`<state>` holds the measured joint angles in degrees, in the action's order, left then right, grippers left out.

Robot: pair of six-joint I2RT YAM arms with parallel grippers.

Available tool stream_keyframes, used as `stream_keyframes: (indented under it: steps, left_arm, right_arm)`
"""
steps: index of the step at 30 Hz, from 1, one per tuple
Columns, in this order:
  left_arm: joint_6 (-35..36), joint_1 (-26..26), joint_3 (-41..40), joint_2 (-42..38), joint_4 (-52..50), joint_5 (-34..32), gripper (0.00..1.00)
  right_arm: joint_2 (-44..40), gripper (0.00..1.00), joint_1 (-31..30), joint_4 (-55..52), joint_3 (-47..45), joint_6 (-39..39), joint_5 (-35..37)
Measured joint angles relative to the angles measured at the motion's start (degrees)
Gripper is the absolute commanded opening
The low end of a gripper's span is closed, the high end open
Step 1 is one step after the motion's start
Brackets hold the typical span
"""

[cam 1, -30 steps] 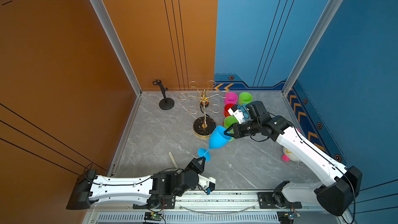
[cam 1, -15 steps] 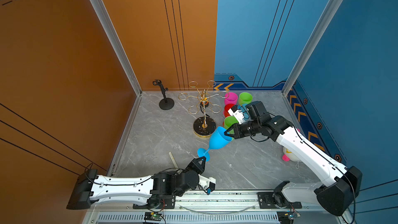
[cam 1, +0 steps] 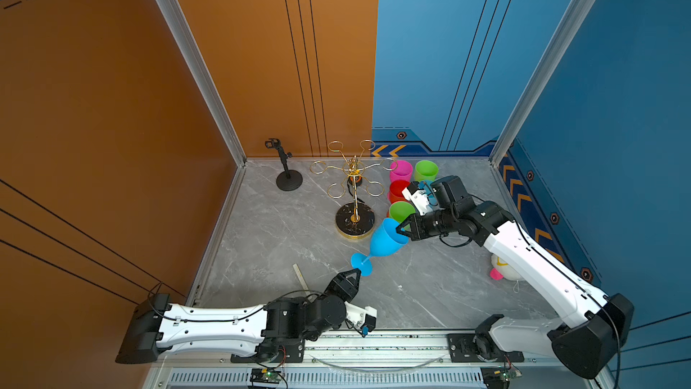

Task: Take the wine glass off the wine glass rack
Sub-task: Pick up the wine glass from the wine glass rack, then place the wine glass at the middle-right of the table.

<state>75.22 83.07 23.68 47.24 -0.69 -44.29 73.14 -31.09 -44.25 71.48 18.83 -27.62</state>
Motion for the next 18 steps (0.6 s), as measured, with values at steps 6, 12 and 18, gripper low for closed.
stream_keyframes:
  steps: [6, 12, 18]
  left_arm:
    - [-10.8, 0.0, 0.6, -0.2, 1.3, 0.5, 0.63]
    - [-23.6, 0.0, 4.1, 0.6, 1.9, -2.9, 0.73]
    - [-35.4, -0.5, 6.2, -0.8, 3.1, -7.6, 0.79]
  right_arm:
    - [-1.9, 0.0, -2.0, -2.8, 0.0, -2.2, 7.2]
    - [-3.6, 0.0, -3.4, -6.7, 0.0, -4.1, 14.9]
    - [-5.2, 0.0, -2.1, -9.5, -0.4, -4.8, 21.5]
